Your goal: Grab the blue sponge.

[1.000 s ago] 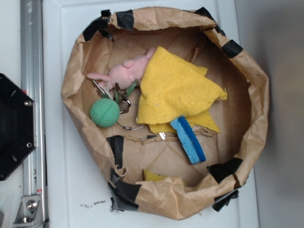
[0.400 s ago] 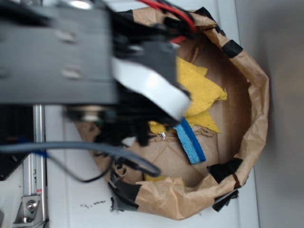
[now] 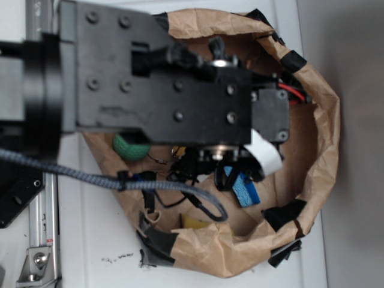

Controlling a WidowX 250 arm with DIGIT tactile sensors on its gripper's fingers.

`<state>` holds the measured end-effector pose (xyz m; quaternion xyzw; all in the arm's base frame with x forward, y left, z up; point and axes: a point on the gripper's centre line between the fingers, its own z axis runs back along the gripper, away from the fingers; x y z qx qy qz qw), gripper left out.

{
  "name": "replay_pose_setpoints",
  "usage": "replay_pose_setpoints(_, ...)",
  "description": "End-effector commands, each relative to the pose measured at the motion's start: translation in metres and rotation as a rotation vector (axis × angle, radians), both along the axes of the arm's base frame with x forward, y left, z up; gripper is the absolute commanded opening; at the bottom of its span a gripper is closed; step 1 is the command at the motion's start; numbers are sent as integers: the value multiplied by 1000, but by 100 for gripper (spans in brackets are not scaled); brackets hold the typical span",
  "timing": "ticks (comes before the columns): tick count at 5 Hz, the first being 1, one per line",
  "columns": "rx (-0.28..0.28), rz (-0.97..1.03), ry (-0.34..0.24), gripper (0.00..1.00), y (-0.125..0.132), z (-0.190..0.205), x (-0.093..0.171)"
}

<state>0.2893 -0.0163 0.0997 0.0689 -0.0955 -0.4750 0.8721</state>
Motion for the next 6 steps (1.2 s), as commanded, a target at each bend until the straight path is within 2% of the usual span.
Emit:
replay_pose_setpoints(1,35,-217,12,100,-58,-43,-12)
replay_pose_setpoints(2,68,-227,17,100,-53,-56,6)
replay_pose_setpoints(3,55,-190,26,100,-50,-62,17)
replay_pose_setpoints(4,68,-81,40,0,-43,-65,22)
replay_pose_setpoints(5,74,42,31,0,-32,-42,24)
replay_pose_setpoints(6,23,291,-72,0,-16,8,17)
